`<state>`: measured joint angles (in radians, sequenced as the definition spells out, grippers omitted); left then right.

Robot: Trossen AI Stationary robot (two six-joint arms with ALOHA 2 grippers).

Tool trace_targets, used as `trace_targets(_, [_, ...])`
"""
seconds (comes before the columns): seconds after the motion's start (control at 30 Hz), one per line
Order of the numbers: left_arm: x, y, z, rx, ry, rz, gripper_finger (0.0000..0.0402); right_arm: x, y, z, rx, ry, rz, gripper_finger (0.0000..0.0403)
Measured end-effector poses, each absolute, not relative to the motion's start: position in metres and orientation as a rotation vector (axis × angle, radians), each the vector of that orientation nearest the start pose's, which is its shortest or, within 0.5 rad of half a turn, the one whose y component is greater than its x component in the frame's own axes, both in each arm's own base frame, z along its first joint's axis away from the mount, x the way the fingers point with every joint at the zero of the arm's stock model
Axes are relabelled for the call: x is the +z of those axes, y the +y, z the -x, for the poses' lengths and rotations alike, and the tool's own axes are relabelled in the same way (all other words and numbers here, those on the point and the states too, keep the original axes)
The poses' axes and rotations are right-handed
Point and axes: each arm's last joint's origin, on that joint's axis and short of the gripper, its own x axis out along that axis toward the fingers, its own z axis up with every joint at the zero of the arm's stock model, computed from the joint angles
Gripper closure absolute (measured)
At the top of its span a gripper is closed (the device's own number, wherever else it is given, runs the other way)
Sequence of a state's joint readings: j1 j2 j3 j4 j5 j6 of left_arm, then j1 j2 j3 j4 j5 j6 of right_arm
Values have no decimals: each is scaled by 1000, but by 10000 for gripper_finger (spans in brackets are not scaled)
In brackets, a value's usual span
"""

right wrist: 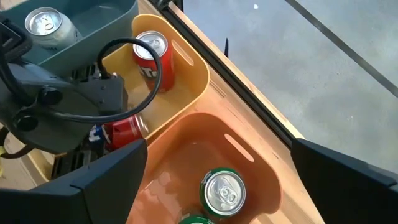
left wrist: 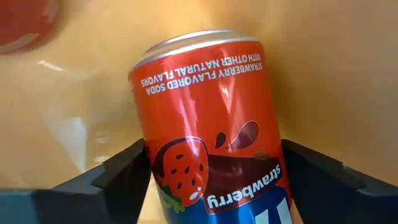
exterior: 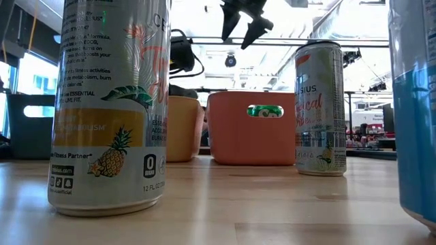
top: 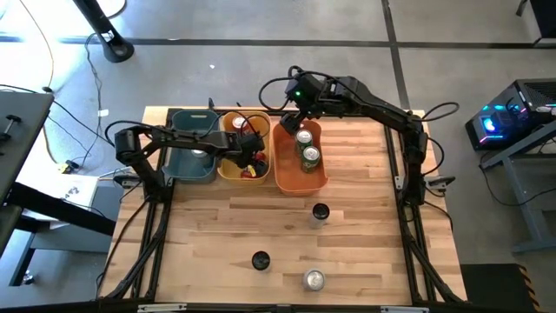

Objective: Sort soda cans
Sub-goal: Put the orange soda can into the yellow bin

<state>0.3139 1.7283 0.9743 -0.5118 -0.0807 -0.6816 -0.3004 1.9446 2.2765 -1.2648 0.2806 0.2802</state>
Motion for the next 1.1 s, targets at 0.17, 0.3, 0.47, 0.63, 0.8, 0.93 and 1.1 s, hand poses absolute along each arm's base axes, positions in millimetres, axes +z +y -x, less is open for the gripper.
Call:
trace_targets(0.17, [154,95,-291,768,1108,713,117,409,-122,-366,-667,858,-261,9])
trace_targets(0.3, [166,91,-285,758,1085,695,117,409,-122,-366,-666,858,-260,9])
trace_targets(0.47, [204,90,-278,696,936,656,117,411,-123,-368,-649,839,-227,9])
trace_targets(0.63, [241,85,-261,620,826,562,117,419,-124,-372,-608,772,-168,9])
trace_targets(0.8, [280,73,-240,499,719,371,117,427,-120,-372,-455,738,-132,9])
trace_targets(0.93, [304,63,-222,458,639,204,117,428,-115,-374,-354,724,-156,9])
trace_targets(1.1, [318,57,-212,474,597,20,117,426,-105,-382,-226,708,-140,9])
